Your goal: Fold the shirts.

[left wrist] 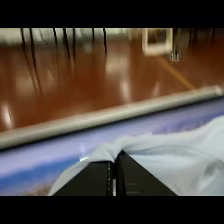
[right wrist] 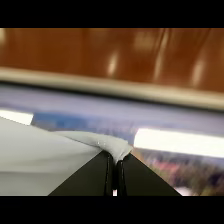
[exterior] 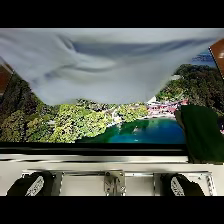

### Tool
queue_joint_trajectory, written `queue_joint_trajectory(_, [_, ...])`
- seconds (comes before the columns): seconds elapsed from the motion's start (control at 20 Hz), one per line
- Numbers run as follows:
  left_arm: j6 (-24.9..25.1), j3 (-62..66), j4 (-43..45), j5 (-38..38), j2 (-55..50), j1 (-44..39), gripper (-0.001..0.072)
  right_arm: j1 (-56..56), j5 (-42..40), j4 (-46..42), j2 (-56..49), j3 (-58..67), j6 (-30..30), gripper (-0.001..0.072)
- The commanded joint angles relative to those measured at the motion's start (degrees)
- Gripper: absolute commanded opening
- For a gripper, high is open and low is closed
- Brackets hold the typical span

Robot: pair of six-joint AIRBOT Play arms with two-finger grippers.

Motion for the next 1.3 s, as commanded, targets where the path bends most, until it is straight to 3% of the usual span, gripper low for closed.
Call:
queue_joint_trajectory(0.0, [-1.07, 7.72, 0.87, 6.86, 8.00, 0.02, 0.0037, 0.02, -7.37, -4.44, 12.79, 4.26, 0.76, 0.0063])
queue_joint_trajectory(0.35, [-14.43, 7.72, 18.10, -10.16, 13.66, 0.02, 0.0037, 0.02, 4.39, -12.35, 20.90, 4.26, 7.04, 0.0063])
queue_joint_trajectory(0.55, [-14.75, 5.88, 21.29, -18.53, 13.55, 0.04, 0.0037, 0.02, 17.00, -15.89, 18.21, 4.24, 7.74, 0.0063])
queue_joint_trajectory(0.65, [-17.79, 2.73, 21.59, -21.70, 13.51, 0.02, 0.0037, 0.02, 24.83, -16.24, 14.91, 4.20, 8.28, 0.0063])
queue_joint_trajectory(0.8, [-19.32, -6.14, 21.57, -25.92, 13.49, 0.02, 0.0037, 0.02, 38.45, -16.28, 7.06, 4.20, 8.81, 0.0063])
queue_joint_trajectory(0.9, [-19.32, -14.97, 21.57, -26.27, 13.46, 0.02, 0.0037, 0.07, 42.45, -15.47, 1.33, 2.32, 11.82, 0.0063])
queue_joint_trajectory(1.05, [-19.32, -29.14, 21.51, -24.74, 10.69, 0.02, 0.0038, 0.07, 40.59, -13.51, -6.21, -6.47, 14.03, 0.0063])
queue_joint_trajectory(1.25, [-19.21, -41.79, 19.69, -7.17, -1.01, 0.02, 0.0037, 3.02, 19.85, -10.88, -19.63, -18.05, 13.94, 0.0062])
